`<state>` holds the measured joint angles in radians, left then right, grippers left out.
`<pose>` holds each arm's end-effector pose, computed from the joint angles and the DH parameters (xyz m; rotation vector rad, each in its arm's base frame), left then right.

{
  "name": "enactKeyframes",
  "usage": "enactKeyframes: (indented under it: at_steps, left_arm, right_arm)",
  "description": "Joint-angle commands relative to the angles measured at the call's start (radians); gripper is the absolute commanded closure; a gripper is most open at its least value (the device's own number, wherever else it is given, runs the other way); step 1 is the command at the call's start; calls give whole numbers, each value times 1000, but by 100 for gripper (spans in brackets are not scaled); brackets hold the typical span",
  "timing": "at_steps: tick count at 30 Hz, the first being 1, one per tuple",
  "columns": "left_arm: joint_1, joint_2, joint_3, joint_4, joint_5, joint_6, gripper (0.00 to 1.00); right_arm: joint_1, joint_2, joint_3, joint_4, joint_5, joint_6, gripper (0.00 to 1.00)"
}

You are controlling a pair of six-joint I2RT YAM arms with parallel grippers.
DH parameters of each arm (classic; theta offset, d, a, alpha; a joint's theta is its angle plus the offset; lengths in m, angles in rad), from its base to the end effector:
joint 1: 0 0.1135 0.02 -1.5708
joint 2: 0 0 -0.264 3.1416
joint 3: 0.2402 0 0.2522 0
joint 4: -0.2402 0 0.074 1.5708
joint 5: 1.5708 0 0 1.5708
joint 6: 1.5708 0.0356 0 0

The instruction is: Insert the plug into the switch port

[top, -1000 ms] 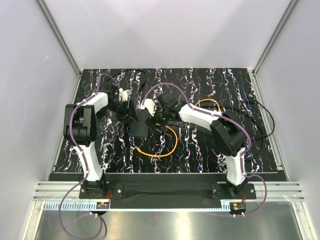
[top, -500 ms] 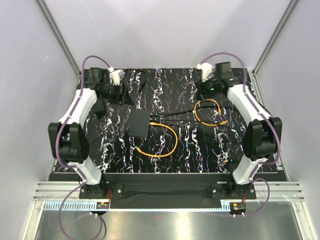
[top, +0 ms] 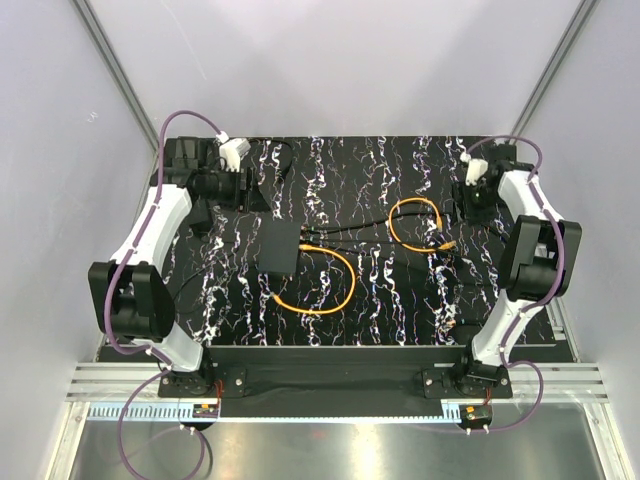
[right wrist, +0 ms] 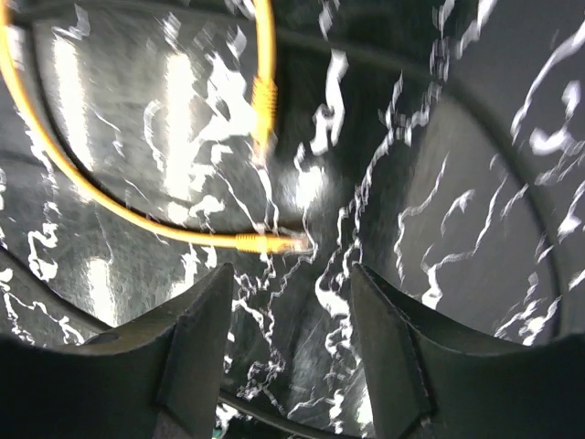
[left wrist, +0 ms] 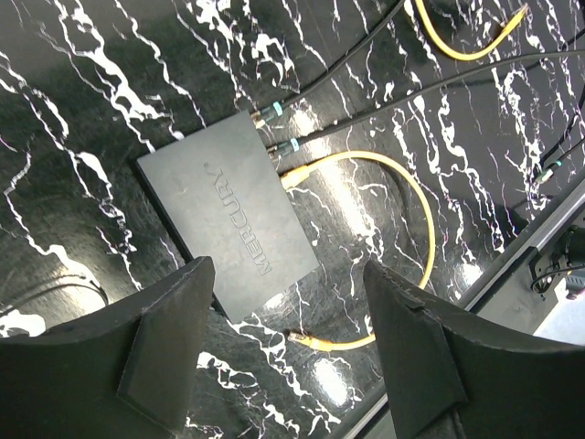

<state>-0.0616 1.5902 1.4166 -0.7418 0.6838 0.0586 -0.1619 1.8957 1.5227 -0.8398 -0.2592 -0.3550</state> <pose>0.3367 -0.0433 0.3137 0.4276 2.3430 -0.8427 0.3886 -0.0542 0.2288 -0.3264 2.7041 0.2172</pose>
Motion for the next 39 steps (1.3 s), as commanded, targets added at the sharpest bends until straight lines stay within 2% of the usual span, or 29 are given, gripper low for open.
enactKeyframes:
  at_steps: [1, 4, 11, 17, 25, 32, 36, 37, 39]
  left_arm:
    - [0, -41, -10, 51, 22, -6, 28]
    - [-1, -42, -18, 62, 26, -14, 28]
    - [-1, -35, -22, 71, 40, -26, 27]
    - [-1, -21, -13, 79, 45, -37, 26]
    - [-1, 5, -7, 76, 48, -45, 25]
    - [-1, 24, 4, 76, 65, -55, 25]
    - [-1, 33, 11, 79, 68, -83, 25]
    - [-1, 34, 15, 78, 68, -82, 25]
    - [-1, 30, 21, 76, 69, -83, 25]
  right_arm:
    - [-13, 3, -39, -13, 20, 79, 39]
    - [-16, 2, -56, 33, -6, 91, 38]
    - [-10, 95, 36, 67, -52, 100, 46]
    - [2, 195, 105, 90, -49, 105, 46]
    - [53, 232, 128, 140, -49, 122, 44]
    - [84, 295, 152, 176, -5, 134, 47]
    - [90, 313, 152, 179, 3, 119, 71]
    - [90, 312, 151, 179, 2, 116, 84]
    - [90, 290, 146, 171, -3, 110, 99]
